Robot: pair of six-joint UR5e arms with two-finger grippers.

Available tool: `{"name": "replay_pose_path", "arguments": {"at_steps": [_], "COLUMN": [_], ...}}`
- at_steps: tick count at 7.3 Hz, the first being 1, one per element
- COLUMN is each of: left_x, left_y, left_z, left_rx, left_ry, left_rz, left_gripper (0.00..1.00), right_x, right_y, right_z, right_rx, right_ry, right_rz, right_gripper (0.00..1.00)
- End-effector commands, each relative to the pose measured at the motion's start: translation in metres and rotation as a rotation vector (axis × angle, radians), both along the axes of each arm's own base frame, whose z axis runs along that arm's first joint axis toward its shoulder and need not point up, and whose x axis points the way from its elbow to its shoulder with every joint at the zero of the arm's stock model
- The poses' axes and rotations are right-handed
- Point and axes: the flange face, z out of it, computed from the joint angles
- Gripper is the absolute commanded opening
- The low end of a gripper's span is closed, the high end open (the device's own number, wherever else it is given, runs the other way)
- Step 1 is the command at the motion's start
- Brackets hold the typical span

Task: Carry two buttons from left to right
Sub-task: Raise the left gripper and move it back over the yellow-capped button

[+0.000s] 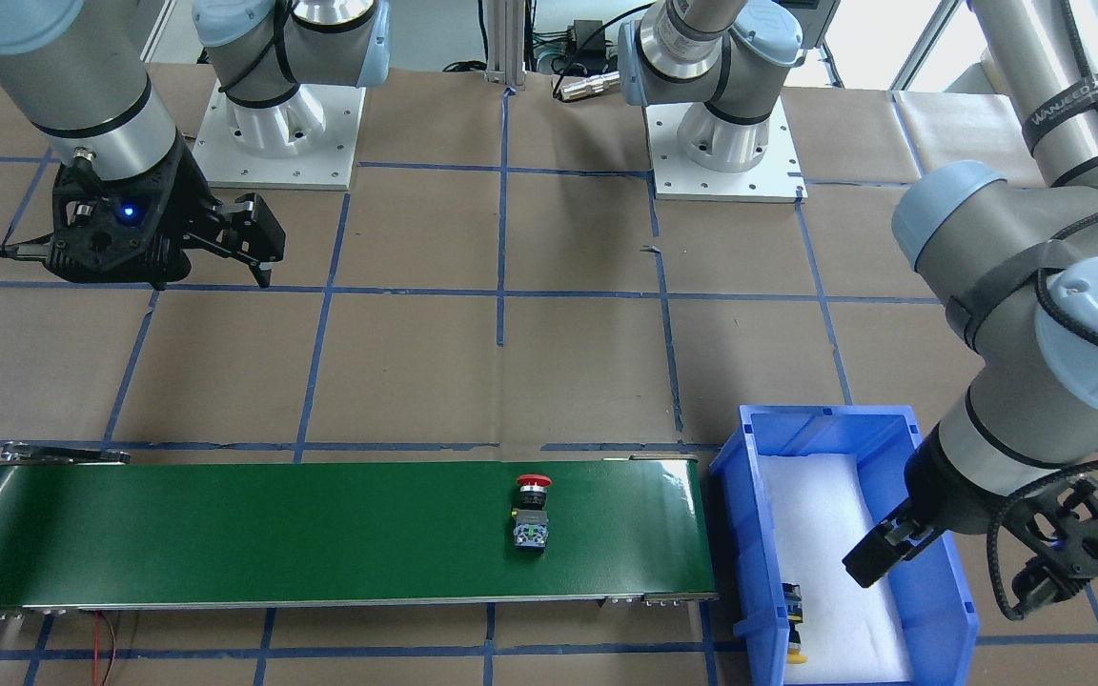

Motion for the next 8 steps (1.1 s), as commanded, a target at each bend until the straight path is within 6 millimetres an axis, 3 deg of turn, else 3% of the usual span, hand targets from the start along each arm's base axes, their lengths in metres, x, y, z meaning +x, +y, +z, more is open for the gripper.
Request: {"name": "replay_pose_path", "arguments": {"at_steps": [1,3,8], "left_x": [0.003,0.007,0.011], "left_y": [0.003,0.015,-0.002], "left_z": [-0.002,0.001,-0.018], "left_rx": [0.001,0.005,-0.038], "left_ry": [0.06,0.027,0.097], "left_rz": [0.004,0.023,0.585], "left_gripper": [1.0,1.0,1.0], "right_x": [-0.001,-0.001,-0.001], "right_y": [0.0,0.0,0.0], "right_z": [-0.001,-0.001,-0.003], "right_rx": [-0.001,-0.001,0.004], "right_ry": [0.007,0.008,0.008], "right_rz": [0.003,0.003,0.006], "right_gripper": [1.0,1.0,1.0]}}
